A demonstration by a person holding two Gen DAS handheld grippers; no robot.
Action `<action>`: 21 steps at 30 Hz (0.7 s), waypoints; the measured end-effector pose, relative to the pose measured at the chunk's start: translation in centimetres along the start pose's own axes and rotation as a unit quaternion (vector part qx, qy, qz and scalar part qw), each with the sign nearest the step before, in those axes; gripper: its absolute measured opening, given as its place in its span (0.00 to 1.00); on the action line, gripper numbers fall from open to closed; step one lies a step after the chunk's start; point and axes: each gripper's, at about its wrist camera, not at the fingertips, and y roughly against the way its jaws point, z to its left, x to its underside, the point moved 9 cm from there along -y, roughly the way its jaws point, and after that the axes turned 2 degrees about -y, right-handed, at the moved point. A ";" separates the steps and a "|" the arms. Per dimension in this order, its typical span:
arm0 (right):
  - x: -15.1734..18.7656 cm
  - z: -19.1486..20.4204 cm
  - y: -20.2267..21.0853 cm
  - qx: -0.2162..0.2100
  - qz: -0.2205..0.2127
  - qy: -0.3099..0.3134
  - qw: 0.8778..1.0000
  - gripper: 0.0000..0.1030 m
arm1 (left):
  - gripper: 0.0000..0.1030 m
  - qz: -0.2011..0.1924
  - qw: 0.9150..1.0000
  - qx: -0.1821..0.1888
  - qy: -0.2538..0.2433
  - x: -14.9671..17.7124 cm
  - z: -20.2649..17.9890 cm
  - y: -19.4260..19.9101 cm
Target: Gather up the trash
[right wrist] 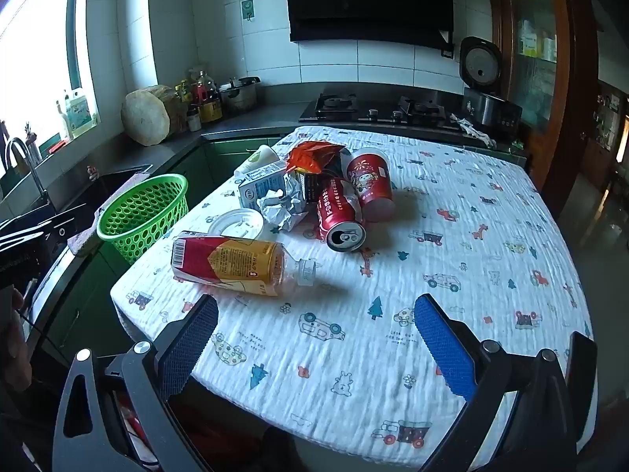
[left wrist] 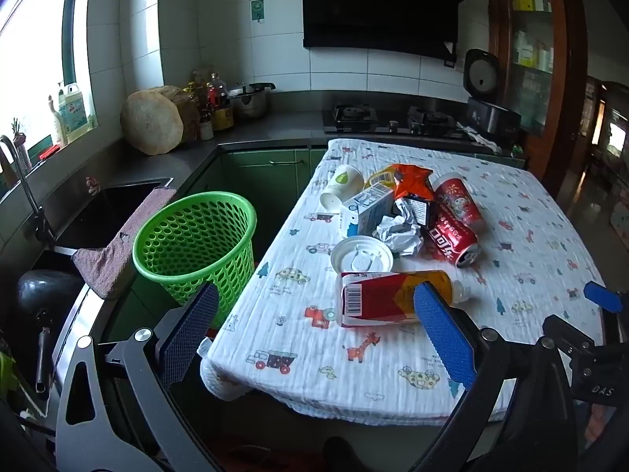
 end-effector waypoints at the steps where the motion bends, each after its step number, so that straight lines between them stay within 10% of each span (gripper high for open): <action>1: 0.0 0.0 0.0 0.000 0.000 0.001 1.000 0.94 | 0.95 0.003 1.000 -0.001 0.003 0.0 0.1 -0.1; 21: -0.1 0.2 0.3 -0.001 -0.005 0.002 1.000 0.94 | 0.95 -0.006 1.000 0.000 0.010 -0.2 0.1 0.3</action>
